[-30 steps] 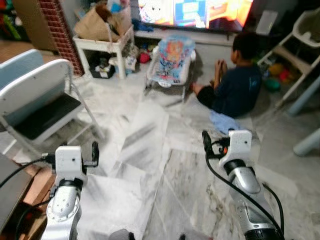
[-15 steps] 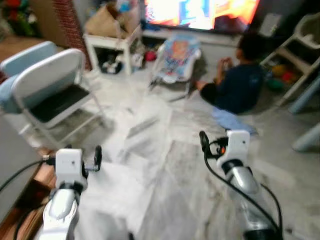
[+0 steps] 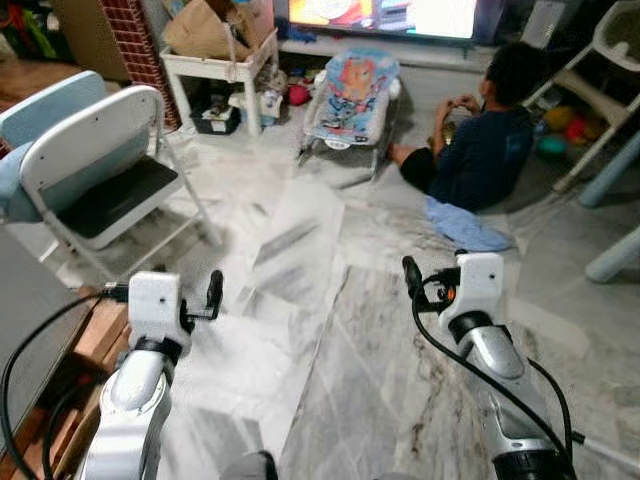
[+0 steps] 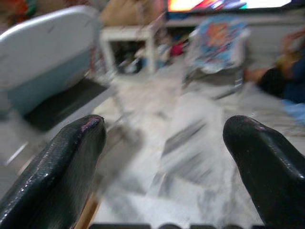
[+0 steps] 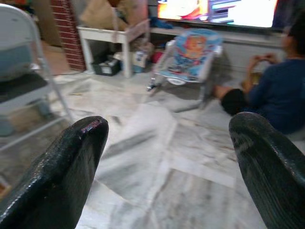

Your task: Restocking fridge

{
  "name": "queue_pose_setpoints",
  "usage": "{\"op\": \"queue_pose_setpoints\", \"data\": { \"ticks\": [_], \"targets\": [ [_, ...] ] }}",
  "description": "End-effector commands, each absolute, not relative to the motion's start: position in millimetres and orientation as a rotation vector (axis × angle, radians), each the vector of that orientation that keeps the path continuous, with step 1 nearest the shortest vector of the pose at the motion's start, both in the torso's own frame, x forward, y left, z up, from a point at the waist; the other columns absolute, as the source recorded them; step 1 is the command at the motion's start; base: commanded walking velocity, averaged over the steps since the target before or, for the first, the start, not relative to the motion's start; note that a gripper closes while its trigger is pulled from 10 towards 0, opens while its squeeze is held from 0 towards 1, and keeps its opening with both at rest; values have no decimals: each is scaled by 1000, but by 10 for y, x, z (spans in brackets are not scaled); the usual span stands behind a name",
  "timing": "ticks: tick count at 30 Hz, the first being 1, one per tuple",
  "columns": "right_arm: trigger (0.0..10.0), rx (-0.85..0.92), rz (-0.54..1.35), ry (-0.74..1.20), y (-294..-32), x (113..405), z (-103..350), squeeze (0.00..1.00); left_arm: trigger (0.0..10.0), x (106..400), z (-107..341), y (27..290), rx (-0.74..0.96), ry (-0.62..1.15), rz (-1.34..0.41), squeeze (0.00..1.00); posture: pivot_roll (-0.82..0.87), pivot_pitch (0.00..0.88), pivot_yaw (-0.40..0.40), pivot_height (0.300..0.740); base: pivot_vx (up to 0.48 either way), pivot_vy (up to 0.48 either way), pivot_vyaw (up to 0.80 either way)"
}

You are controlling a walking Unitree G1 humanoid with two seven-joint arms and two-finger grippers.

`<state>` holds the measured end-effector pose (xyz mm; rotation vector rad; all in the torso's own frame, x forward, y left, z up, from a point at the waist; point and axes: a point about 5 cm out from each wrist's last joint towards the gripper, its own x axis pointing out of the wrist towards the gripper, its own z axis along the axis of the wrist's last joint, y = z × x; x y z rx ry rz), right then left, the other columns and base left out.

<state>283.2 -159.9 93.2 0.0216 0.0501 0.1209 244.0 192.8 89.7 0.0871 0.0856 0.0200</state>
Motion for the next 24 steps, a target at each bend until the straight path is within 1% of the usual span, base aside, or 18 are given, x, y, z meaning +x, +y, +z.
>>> {"op": "queue_pose_setpoints", "data": {
  "ticks": [1,7,18,24],
  "targets": [
    [10000,16,127,40,-1590,2814,954,0,10000,2434,882,1983,92,91,62,0,-53,91,37,740,0,307,0],
    [10000,16,127,43,-1573,2805,948,0,10000,2442,879,2013,92,100,77,0,-42,103,41,740,0,391,0],
    [10000,-10,104,8,-1645,2874,1034,0,10000,2452,869,2011,94,98,98,0,-48,103,47,740,0,426,0],
    [10000,-25,104,19,-1670,2841,993,0,10000,2346,822,2004,91,114,114,0,-40,95,41,740,0,426,0]
  ]
}}
